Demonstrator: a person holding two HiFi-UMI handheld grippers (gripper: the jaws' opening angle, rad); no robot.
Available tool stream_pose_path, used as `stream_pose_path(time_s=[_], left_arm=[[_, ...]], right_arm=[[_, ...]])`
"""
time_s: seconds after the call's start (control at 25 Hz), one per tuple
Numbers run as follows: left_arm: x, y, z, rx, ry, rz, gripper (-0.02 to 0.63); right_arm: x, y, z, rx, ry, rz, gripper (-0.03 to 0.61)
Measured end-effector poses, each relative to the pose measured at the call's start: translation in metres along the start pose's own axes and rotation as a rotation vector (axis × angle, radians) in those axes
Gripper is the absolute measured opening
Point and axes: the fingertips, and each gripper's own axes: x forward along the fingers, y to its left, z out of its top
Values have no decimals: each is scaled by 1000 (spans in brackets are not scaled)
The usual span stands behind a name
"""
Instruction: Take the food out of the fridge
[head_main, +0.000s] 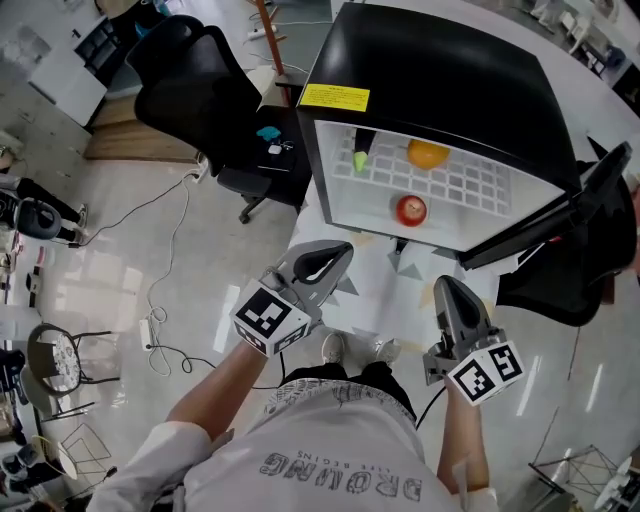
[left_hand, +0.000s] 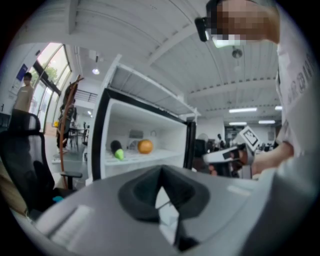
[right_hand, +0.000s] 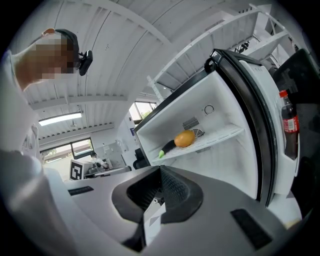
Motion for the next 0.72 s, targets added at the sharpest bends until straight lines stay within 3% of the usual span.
stream_pose_path(time_s=[0.72], left_arm=[[93,15,46,102,-2,141,9]], right_arm=[[2,-67,28,30,16,85,-12]])
